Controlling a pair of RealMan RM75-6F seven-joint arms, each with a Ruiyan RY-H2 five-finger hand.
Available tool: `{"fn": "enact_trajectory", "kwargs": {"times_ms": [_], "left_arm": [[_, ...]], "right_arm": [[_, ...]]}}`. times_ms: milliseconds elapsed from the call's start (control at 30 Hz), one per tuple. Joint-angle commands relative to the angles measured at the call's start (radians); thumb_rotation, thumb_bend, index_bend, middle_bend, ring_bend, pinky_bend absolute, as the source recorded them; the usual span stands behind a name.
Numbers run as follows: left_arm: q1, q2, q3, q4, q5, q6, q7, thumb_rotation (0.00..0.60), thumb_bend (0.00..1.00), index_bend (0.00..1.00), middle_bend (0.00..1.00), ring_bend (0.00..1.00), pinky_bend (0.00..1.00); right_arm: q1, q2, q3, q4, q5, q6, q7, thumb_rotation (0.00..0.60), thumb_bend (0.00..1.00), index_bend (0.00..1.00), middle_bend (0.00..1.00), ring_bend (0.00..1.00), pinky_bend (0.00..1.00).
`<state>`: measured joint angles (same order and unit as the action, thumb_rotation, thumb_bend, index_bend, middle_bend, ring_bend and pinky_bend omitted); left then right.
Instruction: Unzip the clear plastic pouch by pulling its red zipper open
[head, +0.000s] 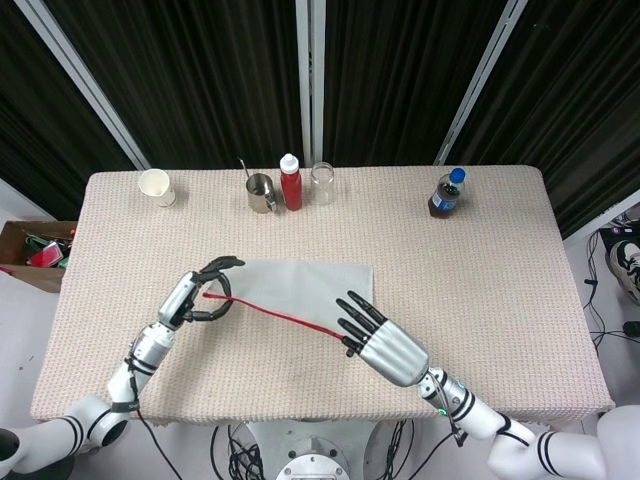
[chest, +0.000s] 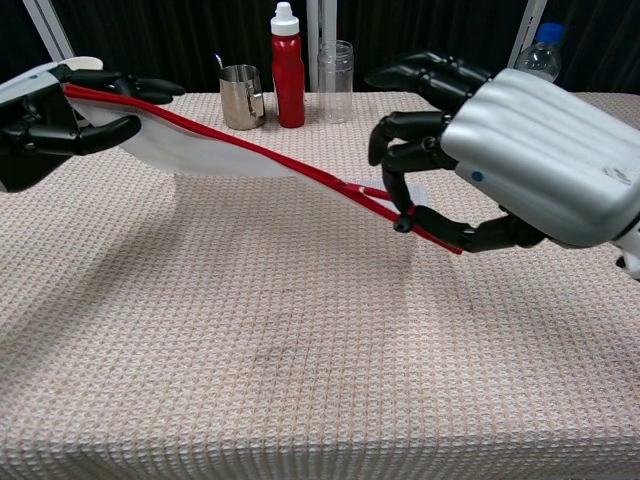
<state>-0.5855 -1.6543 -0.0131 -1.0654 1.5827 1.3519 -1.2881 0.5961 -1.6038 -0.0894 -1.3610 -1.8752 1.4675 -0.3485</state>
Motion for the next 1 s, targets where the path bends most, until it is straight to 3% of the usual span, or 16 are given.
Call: {"fn": "enact_trajectory", "kwargs": {"times_ms": [33, 433, 533, 600, 667, 700, 767, 833, 900, 1000], "left_arm": [[0.011, 0.0, -0.007, 0.005, -0.013, -0.003, 0.022, 0.6, 0.51, 0.66, 0.23, 0.11, 0.15], [0.054, -0.02, 0.022, 0.006, 0.009, 0.003, 0.31, 0.6, 0.51, 0.66, 0.23, 0.11, 0.15], [0.056, -0.023, 0.025, -0.003, 0.017, 0.001, 0.415, 0.6, 0.51, 0.66, 0.23, 0.11, 0.15], [0.057, -0.018, 0.027, -0.012, 0.022, -0.002, 0.514, 0.6, 0.5, 0.64, 0.22, 0.11, 0.15], [0.059, -0.004, 0.032, -0.026, 0.023, -0.014, 0.643, 0.6, 0.46, 0.58, 0.21, 0.11, 0.15], [0.061, 0.011, 0.033, -0.044, 0.019, -0.026, 0.751, 0.6, 0.39, 0.5, 0.2, 0.11, 0.15], [0.067, 0.036, 0.03, -0.087, 0.003, -0.042, 0.912, 0.6, 0.28, 0.36, 0.17, 0.11, 0.15], [0.077, 0.077, 0.02, -0.158, -0.029, -0.058, 1.062, 0.6, 0.24, 0.3, 0.15, 0.11, 0.15], [0.092, 0.125, 0.008, -0.23, -0.059, -0.056, 1.173, 0.6, 0.23, 0.27, 0.15, 0.11, 0.15], [0.118, 0.193, -0.004, -0.297, -0.091, -0.036, 1.292, 0.6, 0.22, 0.26, 0.15, 0.11, 0.15]], "right_arm": [[-0.036, 0.025, -0.02, 0.015, 0.011, 0.016, 0.017, 0.6, 0.52, 0.89, 0.31, 0.04, 0.0], [-0.106, 0.097, -0.03, 0.026, 0.07, -0.02, 0.068, 0.6, 0.49, 0.87, 0.28, 0.0, 0.0], [-0.104, 0.112, -0.021, -0.005, 0.091, -0.062, 0.051, 0.6, 0.4, 0.68, 0.23, 0.0, 0.0], [-0.104, 0.129, -0.015, -0.044, 0.121, -0.102, 0.042, 0.6, 0.25, 0.38, 0.17, 0.0, 0.0], [-0.104, 0.148, -0.011, -0.084, 0.15, -0.134, 0.045, 0.6, 0.16, 0.13, 0.11, 0.0, 0.0], [-0.106, 0.165, -0.007, -0.112, 0.174, -0.155, 0.046, 0.6, 0.13, 0.06, 0.09, 0.0, 0.0], [-0.108, 0.193, 0.005, -0.147, 0.208, -0.176, 0.044, 0.6, 0.09, 0.0, 0.06, 0.0, 0.0], [-0.109, 0.233, 0.025, -0.178, 0.254, -0.2, 0.046, 0.6, 0.08, 0.0, 0.07, 0.0, 0.02], [-0.118, 0.265, 0.052, -0.201, 0.305, -0.202, 0.068, 0.6, 0.09, 0.0, 0.11, 0.03, 0.1], [-0.143, 0.302, 0.079, -0.223, 0.348, -0.174, 0.107, 0.6, 0.11, 0.0, 0.13, 0.04, 0.12]]}}
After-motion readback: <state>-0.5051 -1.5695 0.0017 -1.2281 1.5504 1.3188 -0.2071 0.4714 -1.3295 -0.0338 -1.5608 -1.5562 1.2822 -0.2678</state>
